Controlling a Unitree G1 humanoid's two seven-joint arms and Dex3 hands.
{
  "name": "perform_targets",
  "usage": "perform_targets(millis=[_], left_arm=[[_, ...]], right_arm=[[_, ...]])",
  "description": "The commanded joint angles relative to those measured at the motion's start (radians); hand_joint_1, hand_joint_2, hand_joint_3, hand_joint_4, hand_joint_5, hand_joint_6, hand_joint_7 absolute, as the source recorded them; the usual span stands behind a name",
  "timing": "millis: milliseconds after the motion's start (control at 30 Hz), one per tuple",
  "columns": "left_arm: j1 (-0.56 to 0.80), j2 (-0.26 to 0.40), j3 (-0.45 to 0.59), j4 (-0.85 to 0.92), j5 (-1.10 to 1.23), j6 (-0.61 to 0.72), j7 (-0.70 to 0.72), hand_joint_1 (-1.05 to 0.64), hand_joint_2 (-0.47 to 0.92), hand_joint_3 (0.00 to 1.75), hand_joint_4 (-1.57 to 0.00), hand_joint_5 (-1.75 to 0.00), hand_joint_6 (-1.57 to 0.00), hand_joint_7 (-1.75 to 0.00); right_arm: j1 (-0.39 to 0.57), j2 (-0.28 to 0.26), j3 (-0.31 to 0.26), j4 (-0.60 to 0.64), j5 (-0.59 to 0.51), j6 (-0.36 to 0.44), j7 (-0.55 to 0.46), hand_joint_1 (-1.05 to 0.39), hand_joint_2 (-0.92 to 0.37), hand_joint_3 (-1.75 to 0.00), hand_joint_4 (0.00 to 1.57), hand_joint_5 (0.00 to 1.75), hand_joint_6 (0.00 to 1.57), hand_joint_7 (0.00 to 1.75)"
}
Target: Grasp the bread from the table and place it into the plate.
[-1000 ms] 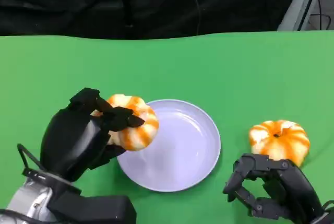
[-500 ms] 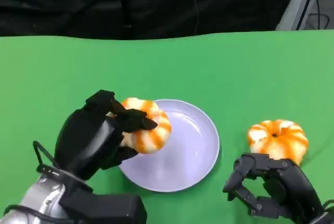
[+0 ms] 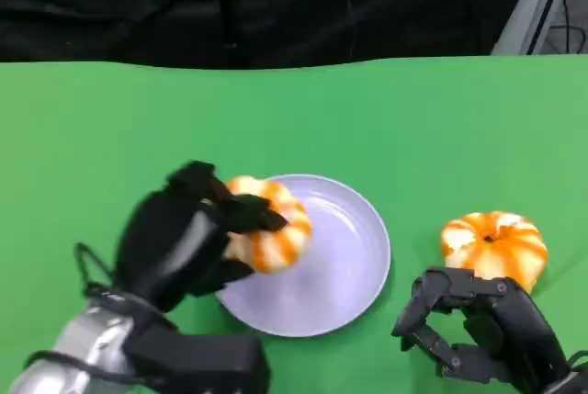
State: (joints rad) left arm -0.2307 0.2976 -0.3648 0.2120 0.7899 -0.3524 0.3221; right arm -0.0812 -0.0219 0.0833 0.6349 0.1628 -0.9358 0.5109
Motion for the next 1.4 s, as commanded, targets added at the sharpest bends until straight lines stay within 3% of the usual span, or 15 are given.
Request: perform_targets(millis=[33,200,400,567,633,667,700,733,767,833,900,1033,1333,1400], left_arm=[[-0.027,-0.001,-0.016,0.019,-0.007,-0.011,-0.021,-0.12,0.92,0.02,-0.8,-1.16,-1.09,-0.38],[-0.037,-0.007,-0.026,0.043,-0.01,-0.024,-0.019,-0.12,0.92,0.04,-0.75,-1.26,-1.12,-0.34],[-0.05,-0.012,-0.032,0.066,-0.015,-0.031,-0.016,-0.11,0.92,0.06,-0.69,-1.38,-0.96,-0.7],[-0.058,-0.014,-0.034,0.082,-0.013,-0.036,-0.018,-0.12,0.92,0.07,-0.67,-1.4,-0.92,-0.76],[-0.065,-0.013,-0.036,0.099,-0.014,-0.04,-0.019,-0.11,0.92,0.07,-0.69,-1.31,-0.91,-0.73],[-0.068,-0.013,-0.037,0.106,-0.016,-0.038,-0.028,-0.11,0.92,0.07,-0.72,-1.23,-0.94,-0.62],[-0.072,-0.013,-0.038,0.114,-0.019,-0.04,-0.032,-0.13,0.92,0.07,-0.75,-1.09,-0.99,-0.45],[-0.075,-0.013,-0.039,0.121,-0.022,-0.041,-0.034,-0.15,0.92,0.05,-0.83,-0.85,-1.05,-0.24],[-0.076,-0.014,-0.039,0.126,-0.025,-0.043,-0.037,-0.16,0.92,0.05,-0.89,-0.68,-1.08,-0.13],[-0.081,-0.015,-0.039,0.142,-0.031,-0.051,-0.032,-0.18,0.92,0.04,-1.0,-0.31,-1.05,-0.03],[-0.086,-0.017,-0.04,0.161,-0.033,-0.062,-0.024,-0.19,0.92,0.04,-1.02,-0.18,-1.01,-0.01],[-0.092,-0.021,-0.038,0.184,-0.037,-0.066,-0.029,-0.25,0.92,0.09,-0.97,-0.06,-0.9,0.0],[-0.092,-0.024,-0.037,0.186,-0.033,-0.056,-0.034,-0.36,0.92,0.13,-0.93,-0.02,-0.82,0.0],[-0.09,-0.026,-0.035,0.188,-0.038,-0.059,-0.033,-0.54,0.92,0.2,-0.87,-0.02,-0.77,0.0]], right_arm=[[0.003,-0.008,-0.013,-0.015,-0.002,-0.008,-0.015,-0.18,-0.73,-0.66,0.76,1.48,0.85,1.09],[0.004,-0.009,-0.011,-0.019,-0.008,-0.011,-0.024,-0.2,-0.73,-0.65,0.76,1.47,0.85,1.08],[0.005,-0.007,-0.008,-0.024,0.006,-0.001,-0.018,-0.18,-0.74,-0.63,0.77,1.45,0.86,1.05],[0.006,-0.007,-0.008,-0.029,0.003,-0.001,-0.02,-0.18,-0.77,-0.59,0.77,1.45,0.87,1.04],[0.006,-0.008,-0.008,-0.029,-0.003,-0.003,-0.024,-0.18,-0.77,-0.58,0.77,1.46,0.87,1.04],[0.006,-0.008,-0.009,-0.029,-0.005,-0.005,-0.026,-0.18,-0.77,-0.58,0.77,1.46,0.87,1.04],[0.007,-0.007,-0.009,-0.028,-0.007,-0.008,-0.027,-0.18,-0.77,-0.57,0.77,1.46,0.87,1.04],[0.007,-0.007,-0.009,-0.028,-0.008,-0.01,-0.027,-0.18,-0.78,-0.57,0.77,1.46,0.87,1.04],[0.008,-0.006,-0.008,-0.029,-0.005,-0.008,-0.026,-0.18,-0.78,-0.57,0.77,1.46,0.87,1.04],[0.008,-0.005,-0.008,-0.03,-0.001,-0.007,-0.024,-0.18,-0.78,-0.57,0.77,1.46,0.87,1.04],[0.009,-0.006,-0.008,-0.03,-0.007,-0.01,-0.029,-0.18,-0.78,-0.58,0.77,1.46,0.87,1.05],[0.012,-0.005,-0.005,-0.035,-0.005,-0.006,-0.03,-0.19,-0.77,-0.58,0.77,1.46,0.86,1.06],[0.019,-0.005,-0.001,-0.053,0.006,0.017,-0.026,-0.17,-0.77,-0.6,0.77,1.46,0.86,1.06],[0.021,-0.004,0.001,-0.059,0.015,0.027,-0.018,-0.16,-0.77,-0.6,0.77,1.46,0.86,1.05]])
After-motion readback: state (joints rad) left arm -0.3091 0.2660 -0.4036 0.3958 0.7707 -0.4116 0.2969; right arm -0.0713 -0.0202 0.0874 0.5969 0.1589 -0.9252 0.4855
